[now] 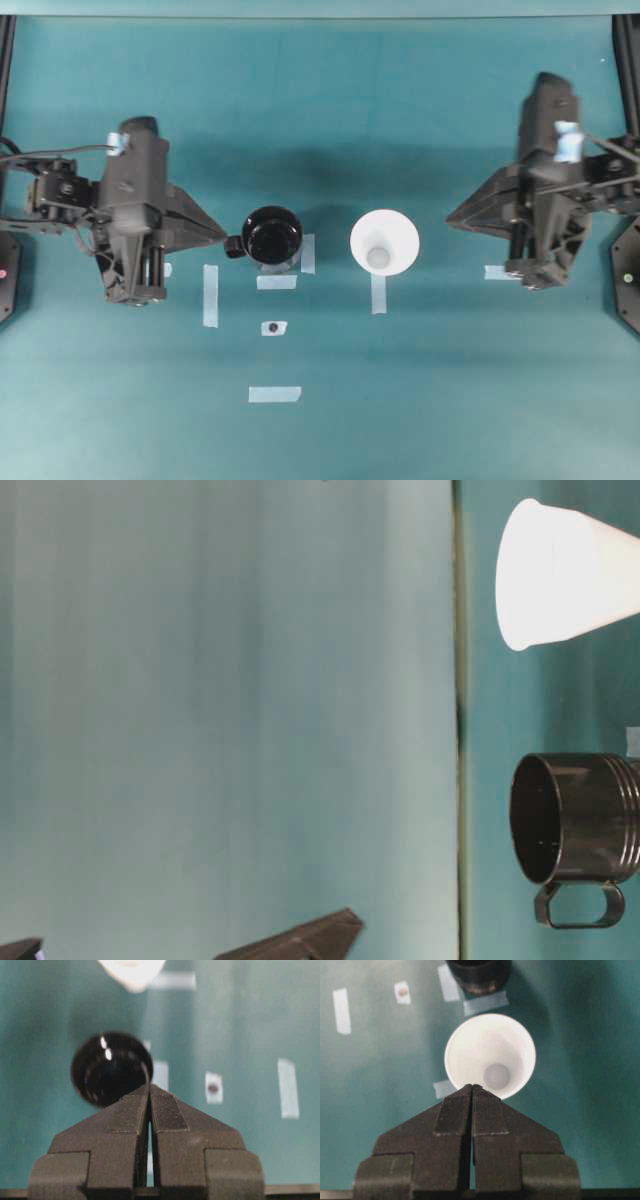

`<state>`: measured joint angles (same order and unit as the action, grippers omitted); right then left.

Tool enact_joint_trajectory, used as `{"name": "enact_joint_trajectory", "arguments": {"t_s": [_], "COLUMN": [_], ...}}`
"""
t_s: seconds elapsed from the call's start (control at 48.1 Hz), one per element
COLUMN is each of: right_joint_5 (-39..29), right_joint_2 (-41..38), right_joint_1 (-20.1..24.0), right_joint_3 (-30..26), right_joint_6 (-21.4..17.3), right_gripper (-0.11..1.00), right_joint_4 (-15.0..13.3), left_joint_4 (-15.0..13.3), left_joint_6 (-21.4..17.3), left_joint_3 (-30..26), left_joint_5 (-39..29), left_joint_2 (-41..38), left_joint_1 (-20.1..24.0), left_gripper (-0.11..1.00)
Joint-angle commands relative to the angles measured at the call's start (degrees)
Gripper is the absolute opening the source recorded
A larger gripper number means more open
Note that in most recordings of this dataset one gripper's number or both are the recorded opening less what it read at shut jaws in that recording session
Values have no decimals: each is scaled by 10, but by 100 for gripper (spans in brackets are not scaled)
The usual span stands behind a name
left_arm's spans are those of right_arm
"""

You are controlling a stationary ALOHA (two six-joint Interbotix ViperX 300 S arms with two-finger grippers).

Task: Holding the cup holder with the left arm, the right arm places the cup into the cup holder.
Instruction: 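Move left gripper over the black cup holder and right gripper over the white cup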

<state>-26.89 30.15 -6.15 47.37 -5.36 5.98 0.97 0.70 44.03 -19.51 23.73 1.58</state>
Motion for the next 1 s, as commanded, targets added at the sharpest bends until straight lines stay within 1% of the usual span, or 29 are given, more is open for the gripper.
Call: {"name": "enact_joint_trajectory", "arguments": {"t_s": [0.0, 0.166, 0.416, 0.582, 0.728, 0.873, 0.977], "right_joint_5": [-7, -31, -49, -49, -49, -50, -63], "right_joint_2": [-48, -80, -122, -143, -162, -181, -196], "right_joint_1": [-4, -7, -18, -25, -32, -36, -40], "right_joint_3": [-25, -47, -75, -87, -98, -110, -120], "right_joint_6": [-3, -2, -2, 0, 0, 1, 2], "right_gripper": [2, 2, 2, 2, 2, 2, 2], "right_joint_4": [-1, -5, -25, -25, -26, -26, -26], "left_joint_4": [2, 3, 3, 3, 3, 3, 3], "left_joint_6": [-1, -2, -15, -18, -18, -19, -19], "left_joint_3": [-20, -38, -50, -50, -64, -87, -103], "left_joint_5": [-18, -50, -68, -74, -83, -123, -156], "left_joint_2": [-3, -21, -46, -58, -73, -95, -113], "left_joint_1": [1, 4, 11, 22, 29, 33, 33], "left_gripper": [3, 3, 3, 3, 3, 3, 3]}}
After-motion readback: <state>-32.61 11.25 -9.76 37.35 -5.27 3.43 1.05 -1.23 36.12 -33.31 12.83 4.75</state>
